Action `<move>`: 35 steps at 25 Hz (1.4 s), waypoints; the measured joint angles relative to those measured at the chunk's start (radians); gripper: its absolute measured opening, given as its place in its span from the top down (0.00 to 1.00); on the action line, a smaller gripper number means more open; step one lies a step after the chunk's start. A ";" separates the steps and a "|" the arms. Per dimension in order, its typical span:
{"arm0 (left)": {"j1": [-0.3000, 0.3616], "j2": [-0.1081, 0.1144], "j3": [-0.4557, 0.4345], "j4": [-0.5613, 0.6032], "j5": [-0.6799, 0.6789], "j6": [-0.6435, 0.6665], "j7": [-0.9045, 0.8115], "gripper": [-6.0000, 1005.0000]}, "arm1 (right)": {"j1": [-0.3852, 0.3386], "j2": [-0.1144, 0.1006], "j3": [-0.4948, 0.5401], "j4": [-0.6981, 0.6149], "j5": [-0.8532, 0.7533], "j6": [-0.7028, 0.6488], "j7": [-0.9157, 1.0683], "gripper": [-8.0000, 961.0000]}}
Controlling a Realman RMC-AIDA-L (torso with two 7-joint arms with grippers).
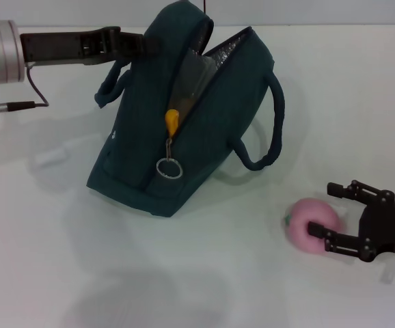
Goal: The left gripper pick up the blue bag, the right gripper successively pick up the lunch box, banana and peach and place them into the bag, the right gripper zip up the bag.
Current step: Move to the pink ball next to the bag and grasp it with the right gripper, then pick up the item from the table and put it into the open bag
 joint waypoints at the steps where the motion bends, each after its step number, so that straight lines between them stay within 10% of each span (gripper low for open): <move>1: 0.000 0.000 0.000 0.000 0.000 0.000 0.000 0.94 | 0.003 0.003 0.000 0.000 -0.003 0.008 0.000 0.17; 13: 0.000 0.001 -0.001 0.000 0.000 0.000 0.002 0.94 | 0.009 0.015 -0.003 0.002 -0.011 0.024 0.004 0.17; 18: 0.000 0.001 -0.001 0.000 0.000 0.000 0.002 0.94 | 0.008 0.012 0.003 0.002 -0.016 0.024 0.018 0.37; 20: 0.000 0.001 -0.001 0.000 0.000 0.000 0.002 0.94 | 0.008 0.009 0.004 0.002 -0.016 0.023 0.028 0.61; 25: 0.000 0.001 -0.001 0.000 0.000 0.000 0.003 0.94 | 0.003 0.005 0.014 0.002 -0.010 0.002 0.041 0.72; 35: 0.000 0.001 -0.001 0.000 0.000 0.002 0.008 0.94 | -0.003 0.011 0.252 0.030 -0.008 -0.518 -0.073 0.80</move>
